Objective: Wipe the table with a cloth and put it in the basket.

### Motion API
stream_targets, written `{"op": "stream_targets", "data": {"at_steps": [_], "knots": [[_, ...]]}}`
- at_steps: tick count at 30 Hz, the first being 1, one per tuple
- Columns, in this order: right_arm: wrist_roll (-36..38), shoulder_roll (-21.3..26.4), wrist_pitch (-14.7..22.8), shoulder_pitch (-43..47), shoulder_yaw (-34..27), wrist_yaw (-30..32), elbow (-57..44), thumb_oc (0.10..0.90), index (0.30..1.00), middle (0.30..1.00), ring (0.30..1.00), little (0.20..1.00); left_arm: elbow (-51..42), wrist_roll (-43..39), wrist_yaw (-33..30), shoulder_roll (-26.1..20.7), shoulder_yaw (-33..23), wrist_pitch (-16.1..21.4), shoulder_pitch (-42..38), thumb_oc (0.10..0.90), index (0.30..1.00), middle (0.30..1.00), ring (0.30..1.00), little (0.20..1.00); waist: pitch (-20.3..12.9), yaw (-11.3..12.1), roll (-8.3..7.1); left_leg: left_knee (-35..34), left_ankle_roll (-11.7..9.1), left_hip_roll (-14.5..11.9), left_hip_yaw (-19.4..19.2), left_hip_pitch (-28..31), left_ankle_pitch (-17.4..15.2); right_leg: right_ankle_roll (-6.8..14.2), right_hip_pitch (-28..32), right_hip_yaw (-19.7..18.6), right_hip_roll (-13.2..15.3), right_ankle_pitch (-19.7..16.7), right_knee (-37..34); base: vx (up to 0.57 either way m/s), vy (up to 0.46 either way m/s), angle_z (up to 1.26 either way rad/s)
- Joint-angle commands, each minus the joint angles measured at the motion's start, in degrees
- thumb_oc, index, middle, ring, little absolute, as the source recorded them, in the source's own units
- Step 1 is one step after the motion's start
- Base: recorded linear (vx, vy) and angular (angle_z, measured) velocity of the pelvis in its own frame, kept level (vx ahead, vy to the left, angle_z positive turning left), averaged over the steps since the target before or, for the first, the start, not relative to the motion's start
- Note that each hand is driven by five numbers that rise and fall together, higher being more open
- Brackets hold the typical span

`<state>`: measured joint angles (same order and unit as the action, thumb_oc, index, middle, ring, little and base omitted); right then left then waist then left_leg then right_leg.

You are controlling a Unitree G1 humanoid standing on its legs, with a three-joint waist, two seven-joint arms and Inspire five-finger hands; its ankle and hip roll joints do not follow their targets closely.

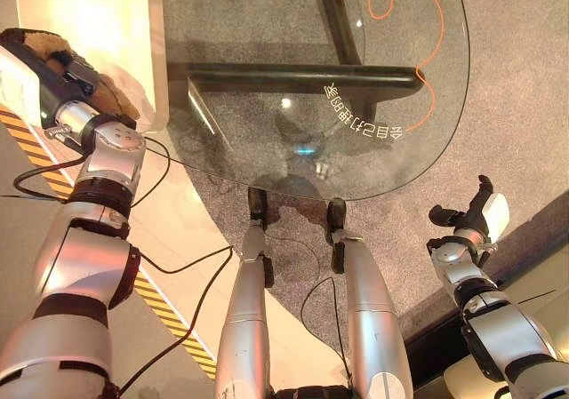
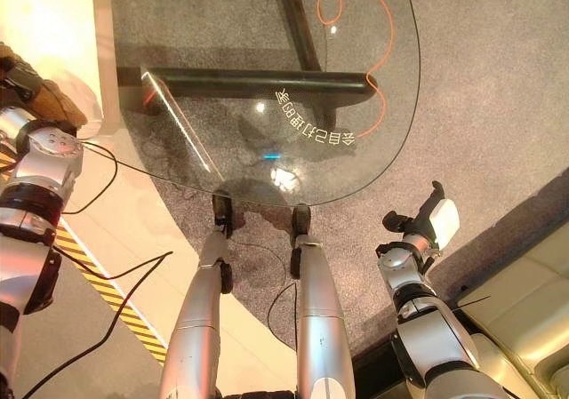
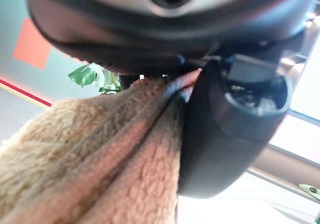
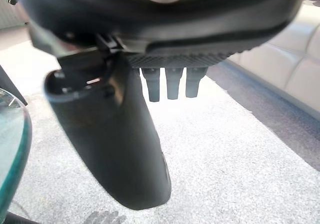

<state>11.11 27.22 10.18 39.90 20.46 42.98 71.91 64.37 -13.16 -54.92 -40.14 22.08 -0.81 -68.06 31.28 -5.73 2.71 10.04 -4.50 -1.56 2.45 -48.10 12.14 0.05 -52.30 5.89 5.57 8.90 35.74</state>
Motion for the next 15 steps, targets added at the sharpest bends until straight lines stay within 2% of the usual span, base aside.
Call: {"op": "stream_targets", "data": {"at_steps": [1,15], "knots": [[-1.5,2.7,0.3,-3.0,-0.5,4.3,-1.5,0.800,0.900,0.900,0.900,0.900,2.4,4.6,-0.6,-8.6,0.6,2.1,-6.6,0.100,0.300,0.300,0.300,0.200,-1.5,1.0,-2.12,8.8,4.5,4.4,-4.6,2.1,-12.4,1.9,3.4,-3.0,-5.8,-7.5,-14.0,0.00,0.031,0.00],[-2.3,3.1,0.1,-3.3,-0.4,4.2,-1.8,0.800,0.900,0.900,0.900,0.900,1.8,4.8,5.5,-8.8,3.9,1.1,-8.7,0.100,0.300,0.300,0.300,0.200,-1.5,0.6,-2.32,9.2,4.8,4.6,-4.8,0.8,-13.0,2.2,1.8,-3.8,-6.1,-8.0,-14.1,0.01,0.019,0.00]]}}
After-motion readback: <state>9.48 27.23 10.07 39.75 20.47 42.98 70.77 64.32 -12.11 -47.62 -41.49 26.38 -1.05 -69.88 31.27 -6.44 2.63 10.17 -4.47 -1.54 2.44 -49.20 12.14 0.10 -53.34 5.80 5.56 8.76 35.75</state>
